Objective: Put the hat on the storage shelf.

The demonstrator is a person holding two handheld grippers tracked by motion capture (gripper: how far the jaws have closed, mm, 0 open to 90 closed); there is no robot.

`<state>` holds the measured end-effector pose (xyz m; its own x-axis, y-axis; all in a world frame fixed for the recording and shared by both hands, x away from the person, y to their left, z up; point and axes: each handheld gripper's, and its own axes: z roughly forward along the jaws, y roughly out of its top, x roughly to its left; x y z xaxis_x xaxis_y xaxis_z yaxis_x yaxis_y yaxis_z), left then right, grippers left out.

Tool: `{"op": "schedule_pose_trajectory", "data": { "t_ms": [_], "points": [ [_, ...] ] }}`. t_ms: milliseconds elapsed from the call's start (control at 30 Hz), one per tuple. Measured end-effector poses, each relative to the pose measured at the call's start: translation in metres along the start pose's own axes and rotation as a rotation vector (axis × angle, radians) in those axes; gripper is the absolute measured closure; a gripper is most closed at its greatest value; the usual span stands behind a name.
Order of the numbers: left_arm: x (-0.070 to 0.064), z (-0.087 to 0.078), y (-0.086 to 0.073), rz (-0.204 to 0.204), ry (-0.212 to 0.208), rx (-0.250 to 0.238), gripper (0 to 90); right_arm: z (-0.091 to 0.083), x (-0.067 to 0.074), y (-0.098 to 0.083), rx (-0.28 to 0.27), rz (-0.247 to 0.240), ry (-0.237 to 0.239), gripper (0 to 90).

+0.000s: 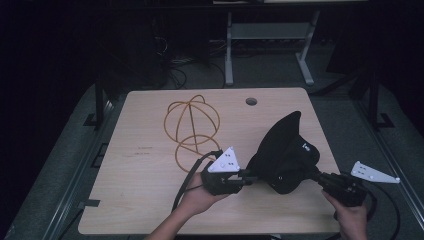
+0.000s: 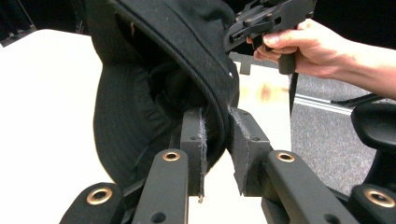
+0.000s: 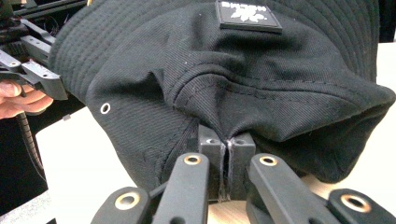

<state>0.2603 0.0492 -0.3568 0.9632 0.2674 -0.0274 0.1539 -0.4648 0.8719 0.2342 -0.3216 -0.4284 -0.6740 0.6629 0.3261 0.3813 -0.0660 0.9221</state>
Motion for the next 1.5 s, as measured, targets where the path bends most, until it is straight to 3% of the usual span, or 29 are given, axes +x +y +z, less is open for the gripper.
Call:
{"op": "schedule_pose_trajectory", "data": {
  "t_ms": [567,1300,1500],
  "points": [
    [-0.003,-0.012,-0.015,0.002,0.018,0.032,66.7,-0.006,0.006,0.031,0.028,-0.066,-0.011,87.8],
    [0.001,-0.021,-0.059,-0.011,0.061,0.104,62.0,-0.006,0.012,0.064,0.037,-0.106,-0.025,87.8],
    [0.001,-0.022,-0.066,-0.026,0.05,0.103,58.7,-0.003,0.014,0.071,0.052,-0.119,-0.026,87.8]
  ]
}}
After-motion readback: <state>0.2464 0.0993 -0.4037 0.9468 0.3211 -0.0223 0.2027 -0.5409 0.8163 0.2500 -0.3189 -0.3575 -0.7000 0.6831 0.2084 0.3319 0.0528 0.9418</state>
